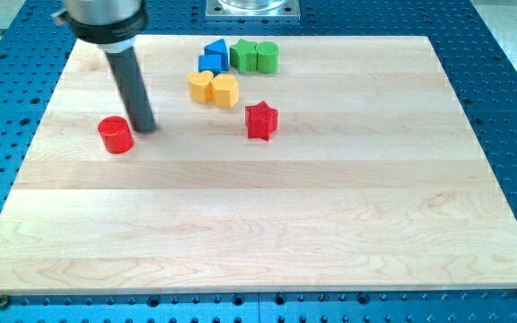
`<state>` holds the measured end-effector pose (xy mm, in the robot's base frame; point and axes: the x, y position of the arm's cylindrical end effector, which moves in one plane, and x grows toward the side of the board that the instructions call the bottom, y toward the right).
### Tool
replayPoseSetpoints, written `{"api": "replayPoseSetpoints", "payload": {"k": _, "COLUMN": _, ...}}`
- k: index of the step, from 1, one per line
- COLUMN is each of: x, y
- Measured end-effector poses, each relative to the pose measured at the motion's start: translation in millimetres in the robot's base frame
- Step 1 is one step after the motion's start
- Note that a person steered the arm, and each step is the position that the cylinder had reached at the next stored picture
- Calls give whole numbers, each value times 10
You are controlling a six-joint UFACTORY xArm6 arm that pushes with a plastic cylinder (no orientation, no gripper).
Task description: Place your arm at the right of the red star
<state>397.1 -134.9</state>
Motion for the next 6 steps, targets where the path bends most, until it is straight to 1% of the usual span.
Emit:
{"api": "replayPoseSetpoints", "payload": {"k": 1, "x": 207, "y": 198}}
{"api": "replayPoseSetpoints", "payload": {"k": 2, "x": 316, "y": -406}}
{"api": "replayPoseSetpoints", "payload": {"k": 3, "x": 386, "y": 7}}
{"api": "replayPoseSetpoints", "payload": {"k": 4, "x": 541, "y": 1100}}
{"api": "replayPoseSetpoints", "payload": {"k": 5, "x": 355, "y": 1989}}
{"api": "replayPoseSetpoints", "payload": {"k": 6, "x": -11, "y": 1957}}
